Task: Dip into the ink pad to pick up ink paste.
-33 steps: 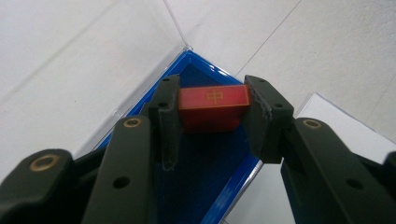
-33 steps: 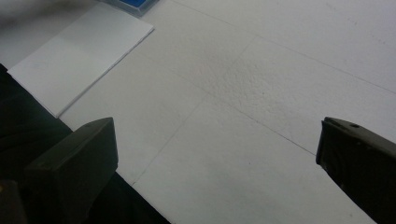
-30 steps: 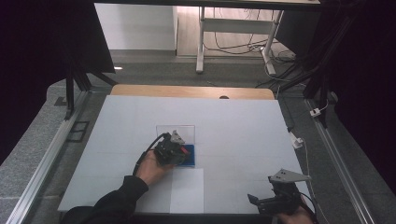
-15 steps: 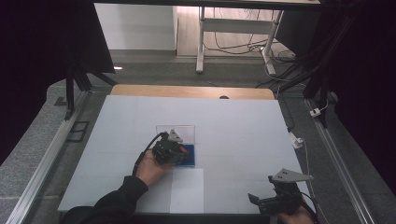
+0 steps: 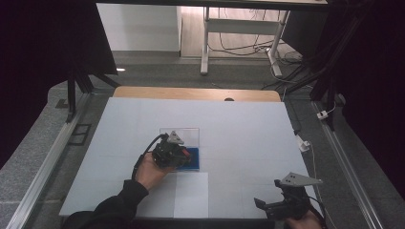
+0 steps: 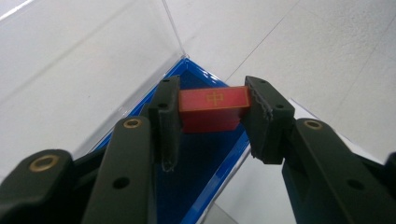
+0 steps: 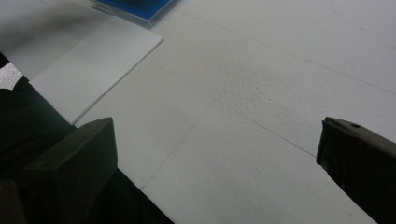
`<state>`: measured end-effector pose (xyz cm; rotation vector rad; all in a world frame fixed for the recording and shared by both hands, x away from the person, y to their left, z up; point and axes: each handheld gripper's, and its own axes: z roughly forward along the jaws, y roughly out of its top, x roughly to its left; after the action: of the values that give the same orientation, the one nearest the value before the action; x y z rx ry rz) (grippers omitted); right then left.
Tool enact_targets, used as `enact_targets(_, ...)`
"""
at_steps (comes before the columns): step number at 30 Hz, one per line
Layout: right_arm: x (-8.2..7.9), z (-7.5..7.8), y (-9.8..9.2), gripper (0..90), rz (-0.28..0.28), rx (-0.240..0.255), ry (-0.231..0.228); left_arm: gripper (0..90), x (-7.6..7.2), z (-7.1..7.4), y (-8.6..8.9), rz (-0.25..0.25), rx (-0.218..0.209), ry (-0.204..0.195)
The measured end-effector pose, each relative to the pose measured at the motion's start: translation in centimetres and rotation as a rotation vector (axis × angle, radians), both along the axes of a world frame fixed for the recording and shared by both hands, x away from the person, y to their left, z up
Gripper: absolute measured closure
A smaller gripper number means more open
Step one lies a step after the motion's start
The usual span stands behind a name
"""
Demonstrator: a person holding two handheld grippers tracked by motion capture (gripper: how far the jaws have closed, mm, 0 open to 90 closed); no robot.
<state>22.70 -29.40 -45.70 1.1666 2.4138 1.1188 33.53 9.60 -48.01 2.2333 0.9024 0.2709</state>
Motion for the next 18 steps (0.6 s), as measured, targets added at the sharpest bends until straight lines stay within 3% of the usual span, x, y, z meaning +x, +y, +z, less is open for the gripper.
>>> enact_targets(18, 0.0, 0.0, 0.1, 0.0, 0.000, -0.007, -0.002, 57.8, 0.0, 0.5, 3.7, 0.038, -0.017, 0.001)
